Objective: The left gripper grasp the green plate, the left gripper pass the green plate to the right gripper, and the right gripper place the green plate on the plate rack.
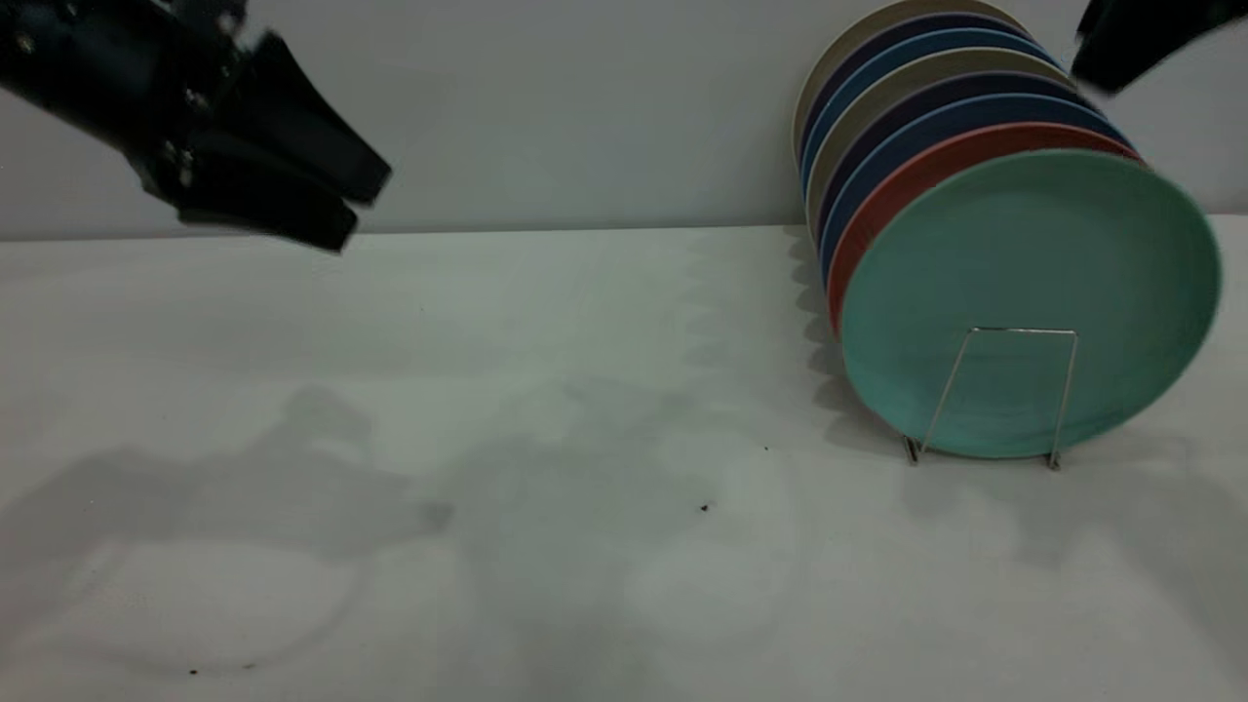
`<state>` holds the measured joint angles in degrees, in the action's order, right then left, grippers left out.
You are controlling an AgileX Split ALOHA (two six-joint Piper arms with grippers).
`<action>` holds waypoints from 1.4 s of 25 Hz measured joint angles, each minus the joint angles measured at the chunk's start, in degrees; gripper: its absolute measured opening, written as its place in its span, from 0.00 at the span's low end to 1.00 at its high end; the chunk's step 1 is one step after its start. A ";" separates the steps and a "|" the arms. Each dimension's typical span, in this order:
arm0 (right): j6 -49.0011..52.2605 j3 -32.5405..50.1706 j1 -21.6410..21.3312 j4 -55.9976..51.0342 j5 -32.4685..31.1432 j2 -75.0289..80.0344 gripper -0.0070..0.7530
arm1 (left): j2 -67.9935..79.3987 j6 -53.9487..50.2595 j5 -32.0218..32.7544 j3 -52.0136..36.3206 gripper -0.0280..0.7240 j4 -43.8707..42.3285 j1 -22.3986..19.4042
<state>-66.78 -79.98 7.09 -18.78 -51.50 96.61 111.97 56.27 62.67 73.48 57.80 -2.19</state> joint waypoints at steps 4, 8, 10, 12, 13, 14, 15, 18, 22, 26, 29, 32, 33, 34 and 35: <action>17.31 -0.12 0.00 -2.86 -11.22 -10.25 0.46 | -9.76 -5.76 3.73 0.00 0.82 -1.92 -2.00; 35.00 0.09 0.00 -2.20 -18.75 -19.36 0.46 | -23.39 -11.52 4.14 0.00 0.82 -9.20 -2.28; 40.57 1.15 0.00 -0.73 -19.10 -23.59 0.46 | -30.93 -14.22 4.16 0.00 0.82 -13.70 -2.28; 43.95 3.53 0.00 0.78 -19.29 -28.56 0.46 | -37.67 -17.74 4.21 0.00 0.82 -19.05 -2.28; 45.01 4.99 0.00 1.59 -19.41 -31.19 0.46 | -41.17 -20.08 4.21 0.00 0.82 -22.20 -2.28; 46.04 7.07 0.00 2.44 -19.53 -33.37 0.46 | -43.99 -22.65 4.21 0.00 0.82 -24.90 -2.28; 47.07 9.47 0.00 3.32 -19.53 -35.98 0.46 | -47.21 -25.01 4.21 0.00 0.82 -28.09 -2.28; 50.36 17.70 0.00 6.72 -19.53 -42.78 0.46 | -55.20 -34.58 4.21 -0.36 0.82 -36.45 -2.28; 54.73 30.81 0.00 11.17 -19.53 -50.70 0.46 | -64.07 -42.97 4.21 -5.01 0.82 -44.91 -2.28; 56.85 42.14 0.00 14.65 -16.77 -57.60 0.48 | -70.49 -45.48 4.21 -13.49 0.82 -49.11 -2.28; 57.36 48.14 0.00 14.87 -14.38 -61.19 0.53 | -73.12 -45.74 4.21 -20.90 0.82 -49.21 -2.28; 57.87 52.22 0.00 14.82 -13.41 -63.81 0.59 | -74.72 -45.75 4.21 -27.17 0.82 -49.55 -2.28; 58.30 52.53 0.00 14.88 -13.02 -64.51 0.60 | -75.22 -45.75 4.21 -28.81 0.82 -49.71 -2.28; 58.97 52.58 0.00 15.13 -12.69 -65.15 0.60 | -75.70 -45.70 4.16 -30.68 0.82 -49.70 -2.28; 59.83 52.58 0.00 15.62 -12.48 -65.60 0.60 | -76.15 -45.70 4.16 -32.37 0.82 -49.70 -2.28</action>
<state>-6.95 -27.40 7.09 -3.16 -63.98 31.01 35.82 10.57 66.83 41.11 8.10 -4.47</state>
